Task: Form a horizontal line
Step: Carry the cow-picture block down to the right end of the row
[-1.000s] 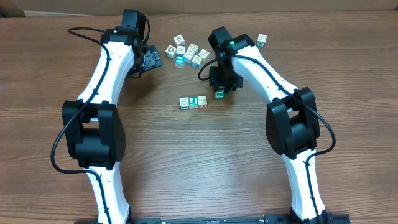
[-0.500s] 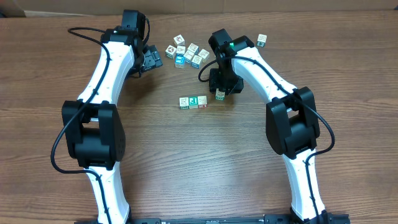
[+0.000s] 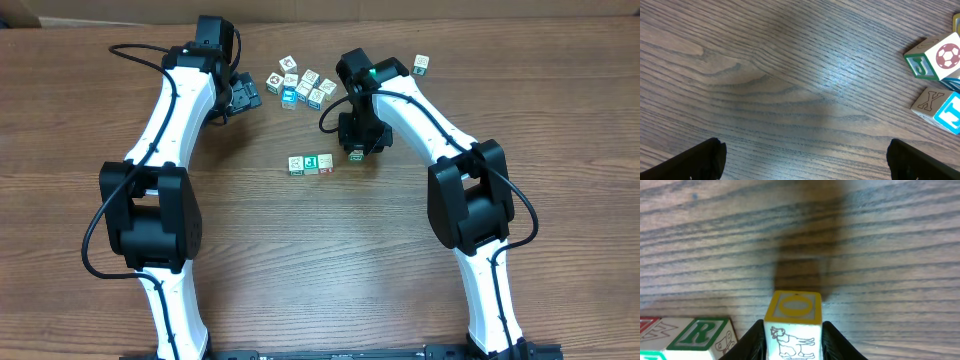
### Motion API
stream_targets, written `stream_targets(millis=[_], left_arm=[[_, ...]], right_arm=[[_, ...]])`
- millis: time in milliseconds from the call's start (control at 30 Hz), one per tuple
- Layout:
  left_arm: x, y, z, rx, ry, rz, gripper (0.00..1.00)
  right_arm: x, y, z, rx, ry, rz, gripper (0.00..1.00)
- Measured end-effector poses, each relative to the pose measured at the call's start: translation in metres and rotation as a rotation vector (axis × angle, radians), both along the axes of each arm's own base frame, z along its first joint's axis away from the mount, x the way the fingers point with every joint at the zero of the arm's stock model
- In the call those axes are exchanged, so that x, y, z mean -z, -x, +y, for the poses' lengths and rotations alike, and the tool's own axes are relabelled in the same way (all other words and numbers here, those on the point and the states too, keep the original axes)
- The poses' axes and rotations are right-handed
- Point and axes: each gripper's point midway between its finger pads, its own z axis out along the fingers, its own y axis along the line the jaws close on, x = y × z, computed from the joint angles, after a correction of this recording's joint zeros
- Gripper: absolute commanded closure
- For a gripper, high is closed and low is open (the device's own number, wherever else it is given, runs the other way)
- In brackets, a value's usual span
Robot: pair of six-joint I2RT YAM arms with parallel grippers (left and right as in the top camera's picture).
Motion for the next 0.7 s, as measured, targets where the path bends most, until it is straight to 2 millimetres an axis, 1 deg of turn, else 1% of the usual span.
stream_targets(millis=[267, 700], left_arm=[[0.000, 0.000, 0.000, 0.000, 0.000, 0.000, 0.00], [0.000, 0.000, 0.000, 0.000, 0.000, 0.000, 0.00]], right_arm=[[-0.001, 0.005, 0.007, -0.002, -0.041, 0.028, 0.69], [-0.001, 0.013, 0.005, -0.001, -0.039, 0.060, 0.69]])
